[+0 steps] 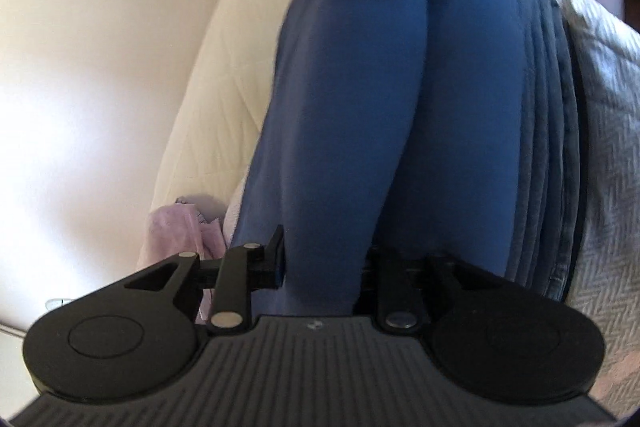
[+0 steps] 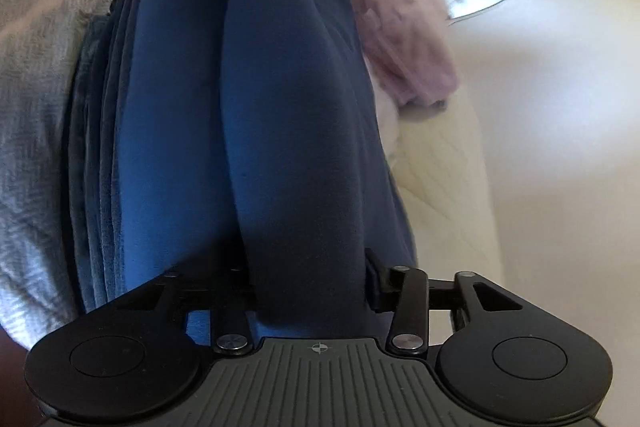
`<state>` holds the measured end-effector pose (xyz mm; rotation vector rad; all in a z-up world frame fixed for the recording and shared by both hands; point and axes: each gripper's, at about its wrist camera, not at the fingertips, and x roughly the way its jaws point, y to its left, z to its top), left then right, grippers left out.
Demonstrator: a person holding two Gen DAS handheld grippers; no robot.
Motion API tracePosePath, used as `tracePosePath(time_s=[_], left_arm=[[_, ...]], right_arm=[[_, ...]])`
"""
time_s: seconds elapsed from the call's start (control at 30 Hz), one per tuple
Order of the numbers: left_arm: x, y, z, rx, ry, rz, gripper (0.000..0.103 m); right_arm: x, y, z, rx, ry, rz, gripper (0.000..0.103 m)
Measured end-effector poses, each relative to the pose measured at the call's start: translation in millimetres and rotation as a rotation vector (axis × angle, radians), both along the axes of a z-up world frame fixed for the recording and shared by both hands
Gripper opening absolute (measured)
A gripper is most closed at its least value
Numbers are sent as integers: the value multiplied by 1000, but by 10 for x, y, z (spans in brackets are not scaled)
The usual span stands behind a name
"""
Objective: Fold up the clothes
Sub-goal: 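Carry the sweatshirt with both grippers toward the stack of folded jeans, then lower the sweatshirt onto the top of the jeans stack with both grippers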
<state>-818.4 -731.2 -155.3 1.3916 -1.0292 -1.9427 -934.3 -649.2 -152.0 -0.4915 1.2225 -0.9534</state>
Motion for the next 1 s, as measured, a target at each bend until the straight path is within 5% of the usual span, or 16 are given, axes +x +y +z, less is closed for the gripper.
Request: tracePosePath(time_s=[0.17,0.3,0.43,0.57,0.7,1.0], left_arm=[[228,24,112,-30,18,35,29],[363,-27,88,-4,31,71,11],[454,40,208,-9,69,67,9],[595,181,187,12,90,75,9],[567,167,-51,-26,50,63,8],[681,228,-36,-44,78,80,9]], right_arm=[[-92,116,166,2,-15,-40,50],[-154,96,164,42,-31,-48,50],[-194,15,256,94,-76,-96,35],[-181,240,483,61,-127,-111,33],[-84,328,205,92,-66,-99,34],[-77,380,176,78,-43,-125,36]])
